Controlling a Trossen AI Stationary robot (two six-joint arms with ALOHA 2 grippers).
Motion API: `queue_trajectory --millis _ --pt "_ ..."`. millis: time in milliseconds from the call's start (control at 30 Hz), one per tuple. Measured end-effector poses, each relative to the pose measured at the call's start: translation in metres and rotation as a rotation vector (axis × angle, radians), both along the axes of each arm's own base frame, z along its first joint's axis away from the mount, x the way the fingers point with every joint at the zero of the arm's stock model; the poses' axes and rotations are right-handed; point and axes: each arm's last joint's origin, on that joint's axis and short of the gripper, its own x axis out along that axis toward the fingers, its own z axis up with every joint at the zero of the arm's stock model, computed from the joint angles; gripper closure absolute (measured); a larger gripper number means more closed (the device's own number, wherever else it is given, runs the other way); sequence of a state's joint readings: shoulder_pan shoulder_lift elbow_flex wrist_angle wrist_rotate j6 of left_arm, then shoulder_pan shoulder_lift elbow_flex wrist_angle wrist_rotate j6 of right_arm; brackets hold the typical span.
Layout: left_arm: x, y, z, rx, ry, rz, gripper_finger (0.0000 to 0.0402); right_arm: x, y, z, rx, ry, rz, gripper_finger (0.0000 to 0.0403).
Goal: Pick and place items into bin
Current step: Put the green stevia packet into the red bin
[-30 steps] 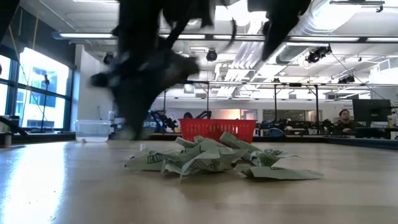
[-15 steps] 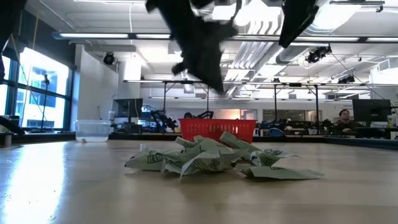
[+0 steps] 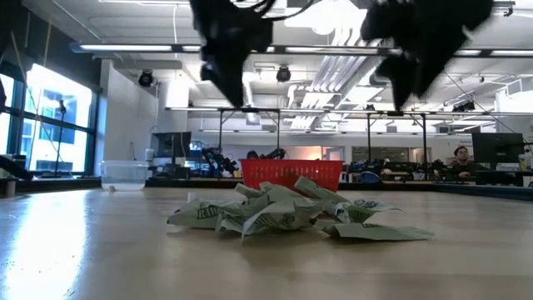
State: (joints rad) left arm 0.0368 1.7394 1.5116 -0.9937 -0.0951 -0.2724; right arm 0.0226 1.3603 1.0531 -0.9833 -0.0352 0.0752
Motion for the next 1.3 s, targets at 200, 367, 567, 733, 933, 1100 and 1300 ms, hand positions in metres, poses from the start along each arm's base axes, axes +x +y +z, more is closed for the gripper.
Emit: queue_trajectory --millis 200,367,567,733,933,1100,1300 --pt "-0.025 -0.025 -0.005 0.028 0.069 -0.110 0.0271 0.023 0.038 -0.035 0.112 -0.136 -0.102 0.0123" --pt "-0.054 -0.030 -0.023 -0.012 0.065 -0.147 0.0271 0.061 0.076 -0.050 0.040 -0.220 -0.137 0.0123" --pt "-0.086 -0.030 -0.029 -0.037 0.011 -0.147 0.0271 0.102 0.099 -0.079 -0.010 -0.172 -0.246 0.0123" --pt "-0.102 -0.029 -0.023 -0.021 -0.013 -0.140 0.0270 0.129 0.106 -0.093 -0.016 -0.160 -0.276 0.0138" --pt "-0.112 -0.027 -0.012 0.016 -0.050 -0.133 0.0270 0.127 0.107 -0.110 -0.042 -0.014 -0.289 0.0220" --pt "-0.115 -0.025 -0.009 0.058 -0.058 -0.117 0.0270 0.122 0.102 -0.106 -0.048 0.045 -0.310 0.0337" --pt "-0.114 -0.025 -0.009 0.065 -0.063 -0.113 0.0270 0.135 0.089 -0.059 -0.040 -0.072 -0.348 0.0383"
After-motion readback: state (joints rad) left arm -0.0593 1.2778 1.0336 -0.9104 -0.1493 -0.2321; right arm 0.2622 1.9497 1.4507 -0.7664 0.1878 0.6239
